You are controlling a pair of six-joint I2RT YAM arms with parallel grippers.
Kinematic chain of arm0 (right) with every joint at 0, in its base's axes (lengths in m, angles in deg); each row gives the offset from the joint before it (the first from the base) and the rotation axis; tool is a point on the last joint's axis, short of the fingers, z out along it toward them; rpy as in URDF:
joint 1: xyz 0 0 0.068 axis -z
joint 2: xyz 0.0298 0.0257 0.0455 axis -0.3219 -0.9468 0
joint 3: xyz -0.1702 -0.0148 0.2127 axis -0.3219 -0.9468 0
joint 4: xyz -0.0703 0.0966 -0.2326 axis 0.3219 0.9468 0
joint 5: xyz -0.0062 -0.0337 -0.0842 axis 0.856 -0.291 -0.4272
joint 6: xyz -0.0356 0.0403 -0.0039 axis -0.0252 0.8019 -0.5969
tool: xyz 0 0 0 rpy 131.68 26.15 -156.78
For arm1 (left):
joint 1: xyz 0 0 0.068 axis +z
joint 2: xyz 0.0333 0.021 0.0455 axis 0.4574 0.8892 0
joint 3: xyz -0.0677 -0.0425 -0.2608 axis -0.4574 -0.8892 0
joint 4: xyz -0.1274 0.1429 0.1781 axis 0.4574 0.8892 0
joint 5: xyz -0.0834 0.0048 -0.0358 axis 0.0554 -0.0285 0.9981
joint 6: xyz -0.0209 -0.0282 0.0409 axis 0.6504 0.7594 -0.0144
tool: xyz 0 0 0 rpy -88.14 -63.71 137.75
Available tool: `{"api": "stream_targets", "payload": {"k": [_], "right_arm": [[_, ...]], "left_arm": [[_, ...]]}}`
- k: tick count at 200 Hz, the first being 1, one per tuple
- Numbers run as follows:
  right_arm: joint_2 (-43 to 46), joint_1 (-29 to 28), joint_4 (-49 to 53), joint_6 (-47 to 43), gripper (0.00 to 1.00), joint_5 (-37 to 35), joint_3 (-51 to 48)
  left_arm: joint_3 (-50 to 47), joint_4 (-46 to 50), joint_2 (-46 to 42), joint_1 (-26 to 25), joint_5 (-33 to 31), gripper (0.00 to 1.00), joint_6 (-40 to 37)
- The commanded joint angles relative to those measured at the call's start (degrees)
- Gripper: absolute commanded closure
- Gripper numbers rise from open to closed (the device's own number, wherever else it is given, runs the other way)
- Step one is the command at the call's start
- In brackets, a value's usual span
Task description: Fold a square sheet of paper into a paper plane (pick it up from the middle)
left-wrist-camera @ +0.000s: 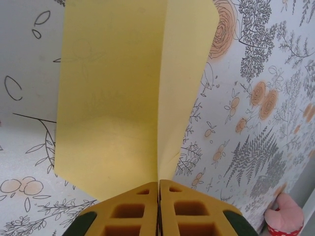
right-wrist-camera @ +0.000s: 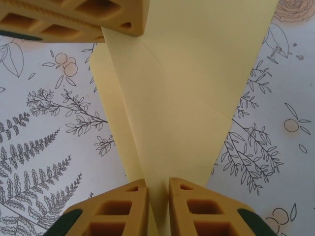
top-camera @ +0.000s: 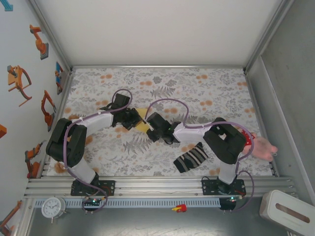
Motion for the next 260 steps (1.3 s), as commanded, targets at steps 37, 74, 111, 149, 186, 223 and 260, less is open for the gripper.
{"api": "stream_targets", "payload": {"k": [37, 74, 111, 149, 186, 223, 260], "right_arm": [[0.47, -0.06, 1.55, -0.48, 0.95, 0.20, -0.04], [2.17, 1.47, 1.70, 0.55, 0.99, 6.05, -2.23], [3.48, 3.56, 2.21, 2.72, 1.00, 11.60, -4.01], [5.32, 5.41, 1.58, 5.38, 1.00, 16.77, -6.23], [6.05, 8.75, -2.05, 9.51, 1.00, 25.46, -8.97], [5.86, 11.55, -6.78, 14.01, 1.00, 32.41, -10.90], [5.59, 14.71, -12.13, 17.94, 1.00, 37.99, -13.02]], "left_arm": [[1.31, 4.69, -3.68, 3.53, -1.34, 0.69, -3.10], [-1.27, 7.48, -9.63, 6.52, -4.85, 0.58, -4.92], [-8.33, 2.76, -14.79, 6.48, -4.13, 0.56, -2.86], [-14.73, -4.13, -16.94, 4.04, -2.22, 0.56, -0.21], [-17.13, -9.63, -16.46, -0.07, -2.33, 0.57, 0.50], [-17.57, -17.50, -12.05, -3.93, -0.22, 0.61, 0.61], [-17.48, -25.18, -6.61, -6.24, 2.17, 0.61, 0.23]]}}
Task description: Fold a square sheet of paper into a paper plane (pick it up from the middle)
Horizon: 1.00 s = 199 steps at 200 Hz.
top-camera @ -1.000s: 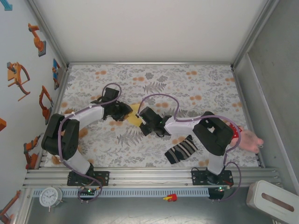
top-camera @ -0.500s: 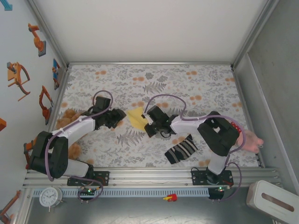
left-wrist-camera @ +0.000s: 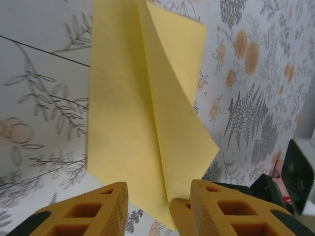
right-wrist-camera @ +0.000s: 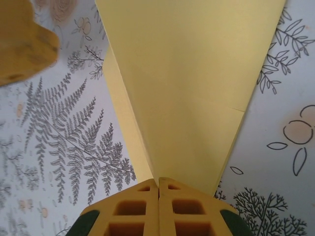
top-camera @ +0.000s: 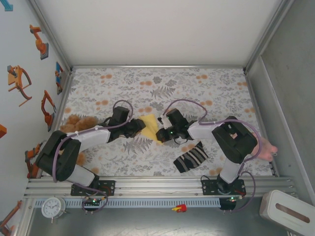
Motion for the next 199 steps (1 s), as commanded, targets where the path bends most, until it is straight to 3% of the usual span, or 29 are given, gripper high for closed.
{"api": "stream_targets", "payload": {"k": [1, 80, 128, 199], "right_arm": [[0.90, 1.84, -5.24, 4.21, 1.00, 6.02, -1.45], [-1.15, 5.37, -13.05, 10.16, 1.00, 10.74, -4.70], [-2.11, 5.64, -13.78, 10.43, 1.00, 10.73, -5.42], [-3.31, 5.84, -16.70, 11.77, 1.00, 11.46, -6.22]], "left_arm": [[-0.57, -7.41, 2.83, -0.96, 2.64, 0.61, 0.38], [1.06, -8.74, 7.41, -1.84, 4.15, 0.59, -4.66], [2.40, -9.37, 9.11, -1.92, 5.86, 0.51, -5.04], [4.66, -6.10, 9.06, -2.09, 4.56, 0.48, -6.56]]}}
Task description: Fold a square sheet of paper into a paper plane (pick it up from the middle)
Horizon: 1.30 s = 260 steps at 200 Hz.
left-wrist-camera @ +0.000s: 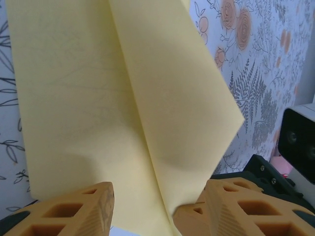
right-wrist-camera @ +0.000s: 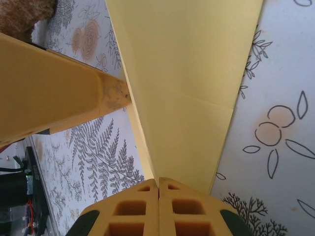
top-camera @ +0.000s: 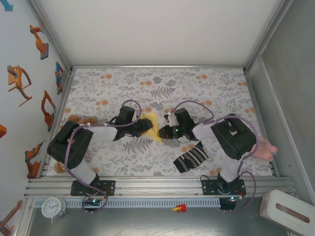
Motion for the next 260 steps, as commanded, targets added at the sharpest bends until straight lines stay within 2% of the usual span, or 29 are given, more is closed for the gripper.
{"api": "stream_targets", "payload": {"k": [1, 126, 173, 195, 228, 247, 260], "right_arm": [[-0.80, 0.31, -2.27, 0.95, 1.00, 1.06, -0.92], [-0.89, 0.53, -2.87, 1.23, 1.00, 0.98, -1.64], [-0.56, 0.54, -2.47, 1.15, 0.99, 0.50, -1.59], [0.32, 0.48, -1.68, 1.14, 0.96, 0.04, -1.70], [3.71, 0.59, 1.33, 0.88, 0.85, -2.12, -1.83], [6.75, 0.53, 2.94, 0.88, 0.72, -4.65, -2.76], [9.01, 0.54, 4.36, 0.72, 0.67, -7.15, -3.43]], "left_arm": [[2.06, 1.57, 0.50, -0.29, 0.03, 0.47, -2.26], [6.19, 6.12, 5.00, -0.79, -1.40, 0.47, -2.56], [9.55, 16.30, 7.14, -1.15, -4.62, 0.46, -2.82], [11.11, 21.33, 8.64, -1.51, -6.28, 0.46, -2.78], [11.88, 24.52, 10.03, -1.97, -7.61, 0.46, -2.24], [12.19, 25.22, 10.74, -2.03, -7.74, 0.45, -1.88], [12.45, 25.67, 11.26, -2.14, -7.68, 0.45, -1.82]]}}
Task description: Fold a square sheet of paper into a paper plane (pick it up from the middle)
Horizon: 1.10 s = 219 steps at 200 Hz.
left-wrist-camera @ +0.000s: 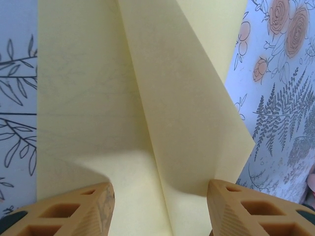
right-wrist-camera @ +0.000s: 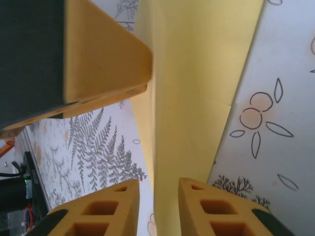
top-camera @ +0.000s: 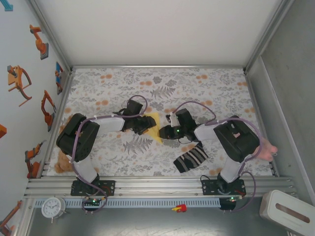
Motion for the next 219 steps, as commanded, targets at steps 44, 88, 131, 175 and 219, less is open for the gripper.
{"api": "stream_targets", "payload": {"k": [44, 88, 131, 175, 219], "right_arm": [[6.79, -0.47, 6.08, -0.49, 0.67, -8.93, -1.13], [3.23, -3.37, 8.78, -1.71, 0.67, -11.65, 2.93], [0.36, -4.04, 8.63, -2.09, 0.72, -11.43, 5.39], [-2.17, -4.30, 8.74, -2.01, 0.75, -11.47, 7.62], [-3.03, -4.39, 7.84, -1.81, 0.78, -11.25, 7.38]], "left_arm": [[0.06, 10.21, 4.69, -0.85, -3.63, 0.44, -0.18], [0.44, 12.33, 5.51, -1.07, -4.07, 0.42, 0.08], [0.70, 13.14, 6.13, -1.30, -3.84, 0.40, -0.31], [0.71, 13.29, 6.29, -1.52, -3.41, 0.39, -0.29], [1.01, 13.46, 6.90, -1.49, -3.06, 0.38, -0.09]]}}
